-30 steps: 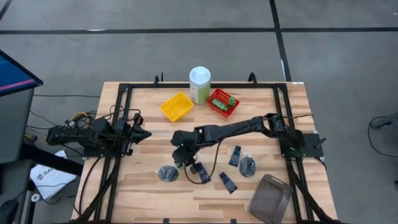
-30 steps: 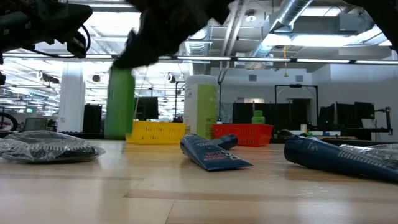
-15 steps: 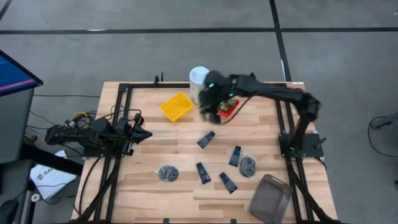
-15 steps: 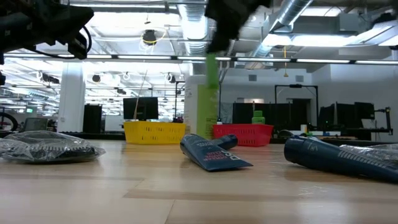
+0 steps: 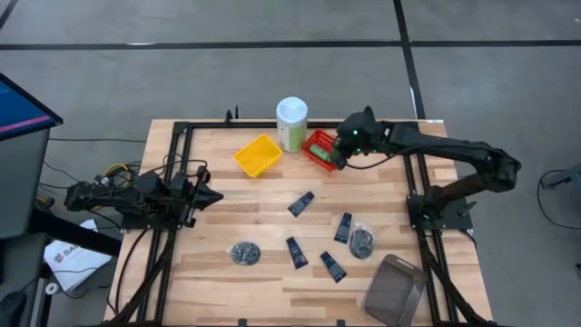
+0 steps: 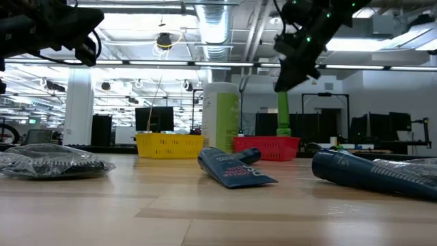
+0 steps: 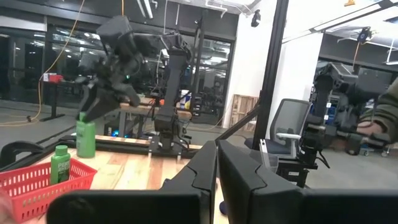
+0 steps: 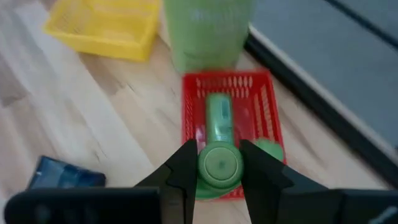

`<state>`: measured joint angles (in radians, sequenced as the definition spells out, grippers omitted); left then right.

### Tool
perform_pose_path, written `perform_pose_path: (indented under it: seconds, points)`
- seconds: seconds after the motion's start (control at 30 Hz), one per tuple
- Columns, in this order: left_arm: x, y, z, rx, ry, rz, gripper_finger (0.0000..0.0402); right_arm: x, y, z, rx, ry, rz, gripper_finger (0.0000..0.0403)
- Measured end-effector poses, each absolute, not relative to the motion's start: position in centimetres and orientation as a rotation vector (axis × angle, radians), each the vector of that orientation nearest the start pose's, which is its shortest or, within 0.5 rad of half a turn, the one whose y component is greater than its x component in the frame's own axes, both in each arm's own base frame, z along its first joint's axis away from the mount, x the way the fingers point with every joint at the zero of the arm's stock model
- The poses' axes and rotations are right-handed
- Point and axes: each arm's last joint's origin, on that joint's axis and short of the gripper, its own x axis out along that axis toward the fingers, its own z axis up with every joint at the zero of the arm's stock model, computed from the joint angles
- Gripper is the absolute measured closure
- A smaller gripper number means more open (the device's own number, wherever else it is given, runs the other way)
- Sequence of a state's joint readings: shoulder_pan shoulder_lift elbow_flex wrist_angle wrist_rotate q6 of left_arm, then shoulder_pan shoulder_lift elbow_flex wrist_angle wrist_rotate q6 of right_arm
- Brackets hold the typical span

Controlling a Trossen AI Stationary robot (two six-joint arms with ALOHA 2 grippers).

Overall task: Pick & Place Travel size toiletries
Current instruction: Put the green shampoo bottle in the red bin

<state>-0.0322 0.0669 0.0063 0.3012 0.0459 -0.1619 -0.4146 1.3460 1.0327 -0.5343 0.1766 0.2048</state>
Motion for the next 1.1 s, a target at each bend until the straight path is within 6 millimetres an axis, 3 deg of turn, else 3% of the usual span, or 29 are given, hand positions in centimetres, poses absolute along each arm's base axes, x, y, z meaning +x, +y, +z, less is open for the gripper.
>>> perform_pose_path:
  seconds: [0.17, 0.43, 1.1]
  points:
    - [9.9, -0.5, 18.9, -0.160, -0.236, -0.097, 0.0390, 25.9, -11.9, 25.2, 0.306, 0.824, -0.741, 0.0315]
    - [9.8, -0.5, 19.0, -0.159, -0.242, -0.098, 0.0390, 27.3, -12.2, 23.0, 0.343, 0.862, -0.755, 0.0315]
    - [9.8, -0.4, 19.1, -0.159, -0.250, -0.098, 0.0390, 28.8, -11.6, 20.1, 0.313, 0.914, -0.775, 0.0315]
